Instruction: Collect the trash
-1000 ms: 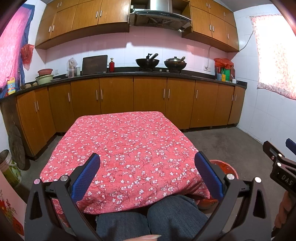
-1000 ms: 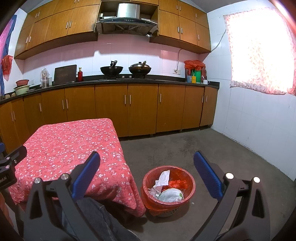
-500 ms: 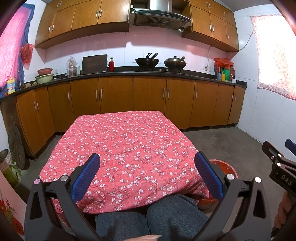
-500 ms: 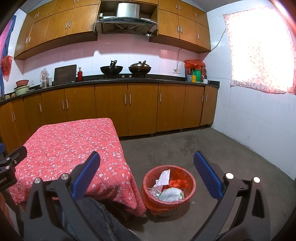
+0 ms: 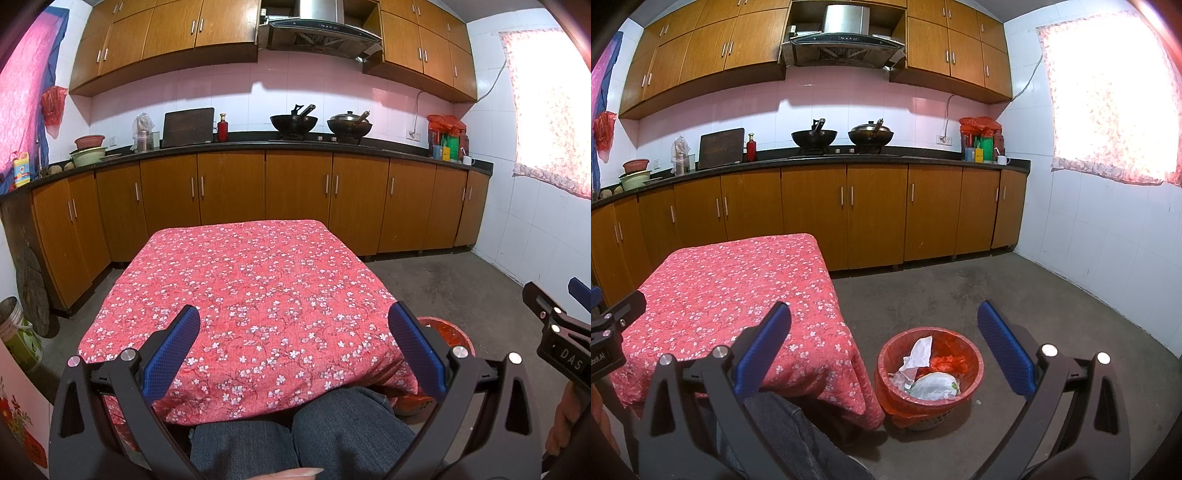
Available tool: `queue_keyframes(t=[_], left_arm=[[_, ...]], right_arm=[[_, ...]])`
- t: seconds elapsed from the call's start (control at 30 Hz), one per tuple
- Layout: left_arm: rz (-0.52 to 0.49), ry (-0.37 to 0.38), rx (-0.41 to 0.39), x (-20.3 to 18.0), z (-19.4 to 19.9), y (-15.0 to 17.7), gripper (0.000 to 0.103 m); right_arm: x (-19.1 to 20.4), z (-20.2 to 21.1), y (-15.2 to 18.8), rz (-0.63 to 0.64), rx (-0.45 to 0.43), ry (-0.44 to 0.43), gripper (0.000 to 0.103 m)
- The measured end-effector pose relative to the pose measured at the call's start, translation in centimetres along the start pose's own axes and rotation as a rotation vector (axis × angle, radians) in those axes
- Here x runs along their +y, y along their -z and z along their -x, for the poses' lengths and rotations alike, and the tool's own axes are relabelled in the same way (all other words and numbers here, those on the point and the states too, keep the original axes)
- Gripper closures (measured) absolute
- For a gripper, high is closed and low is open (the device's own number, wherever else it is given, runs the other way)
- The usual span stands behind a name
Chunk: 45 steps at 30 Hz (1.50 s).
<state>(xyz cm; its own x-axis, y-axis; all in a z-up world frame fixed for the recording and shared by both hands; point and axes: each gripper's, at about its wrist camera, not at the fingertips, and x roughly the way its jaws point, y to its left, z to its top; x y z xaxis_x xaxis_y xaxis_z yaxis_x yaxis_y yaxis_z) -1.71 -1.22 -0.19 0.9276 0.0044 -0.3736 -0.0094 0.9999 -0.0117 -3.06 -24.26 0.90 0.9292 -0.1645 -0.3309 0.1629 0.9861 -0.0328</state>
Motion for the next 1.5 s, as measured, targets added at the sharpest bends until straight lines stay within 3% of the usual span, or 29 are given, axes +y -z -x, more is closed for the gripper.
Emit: queue_keyframes(t=[1.5], left_arm=[[-0.004,-0.002,-0.003,-0.01,0.0,0.33,0.002]], right_arm=[[0.13,0.01,0.17,-0.006,0.007,-0.003,0.004]])
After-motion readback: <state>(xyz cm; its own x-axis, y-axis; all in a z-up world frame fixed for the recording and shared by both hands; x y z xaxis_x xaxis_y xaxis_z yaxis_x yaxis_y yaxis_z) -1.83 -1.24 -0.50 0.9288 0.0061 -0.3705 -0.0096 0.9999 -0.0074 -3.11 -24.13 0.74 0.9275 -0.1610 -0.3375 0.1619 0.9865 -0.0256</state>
